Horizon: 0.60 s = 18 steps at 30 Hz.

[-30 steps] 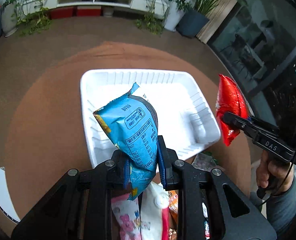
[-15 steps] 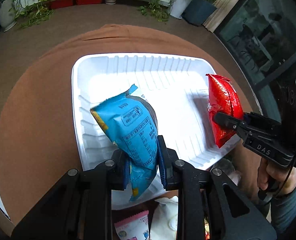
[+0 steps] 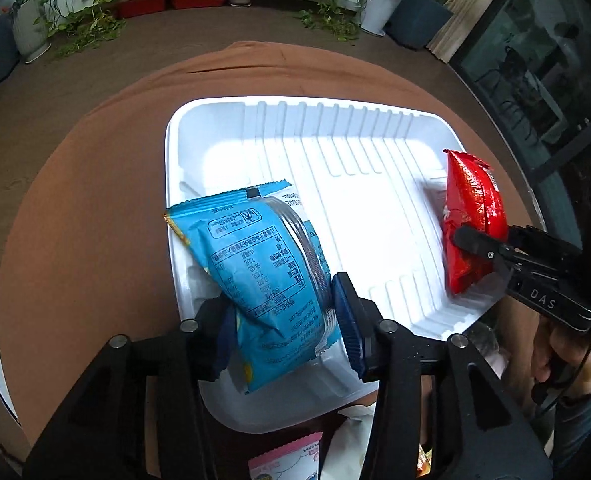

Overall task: Organize snacks
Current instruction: 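Lower the blue bag into the tray and open the left tool while the right tool releases the red bag, then withdraw both tools from the tray back over the snack pile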

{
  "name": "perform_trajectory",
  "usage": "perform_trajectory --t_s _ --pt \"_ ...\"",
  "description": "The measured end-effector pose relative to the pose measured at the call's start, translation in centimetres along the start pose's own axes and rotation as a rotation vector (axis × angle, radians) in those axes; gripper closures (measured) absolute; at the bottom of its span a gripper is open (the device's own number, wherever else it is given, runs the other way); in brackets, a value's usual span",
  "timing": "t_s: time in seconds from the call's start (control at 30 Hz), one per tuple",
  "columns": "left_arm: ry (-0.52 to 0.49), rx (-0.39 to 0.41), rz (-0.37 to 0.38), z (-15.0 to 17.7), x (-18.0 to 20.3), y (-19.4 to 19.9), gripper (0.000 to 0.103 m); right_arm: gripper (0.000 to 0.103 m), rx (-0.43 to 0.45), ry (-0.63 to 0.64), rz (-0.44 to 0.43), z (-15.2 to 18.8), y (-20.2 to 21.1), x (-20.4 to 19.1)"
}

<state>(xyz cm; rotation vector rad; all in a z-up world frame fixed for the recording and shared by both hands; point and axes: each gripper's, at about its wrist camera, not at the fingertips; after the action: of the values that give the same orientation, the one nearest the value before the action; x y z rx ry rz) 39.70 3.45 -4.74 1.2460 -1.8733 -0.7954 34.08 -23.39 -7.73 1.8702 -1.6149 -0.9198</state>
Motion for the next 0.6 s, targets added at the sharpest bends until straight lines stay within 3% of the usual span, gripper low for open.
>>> perform_trajectory --t_s 0.2,0.33,0.4,0.47,0.6 --pt "-0.007 0.008 -0.003 0.5 0.1 0.7 0.058 0.049 0.023 -0.009 -0.013 0.2 1.3 0.2" --pt "-0.002 0.068 -0.013 0.8 0.1 3.2 0.048 0.036 0.084 -0.033 -0.031 -0.3 3.7 0.7" --pt "-0.006 0.118 -0.011 1.0 0.1 5.1 0.041 0.032 0.121 -0.047 -0.048 -0.6 5.4 1.1" --pt "-0.007 0.176 -0.002 1.7 0.3 7.4 0.027 0.029 0.16 -0.056 -0.07 -0.6 7.5 1.5" --pt "0.006 0.24 0.029 3.7 0.9 10.5 0.015 0.025 0.229 -0.056 -0.1 0.2 11.7 2.0"
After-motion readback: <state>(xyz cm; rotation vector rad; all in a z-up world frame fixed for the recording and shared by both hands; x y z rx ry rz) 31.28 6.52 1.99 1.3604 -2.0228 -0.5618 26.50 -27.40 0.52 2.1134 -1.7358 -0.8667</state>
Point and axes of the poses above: each gripper's, at about its wrist camera, not at the fingertips, and y roughly against the way its jaws point, x to its right, z to its underside, and after that the axes turned 10 degrees about x, right-handed
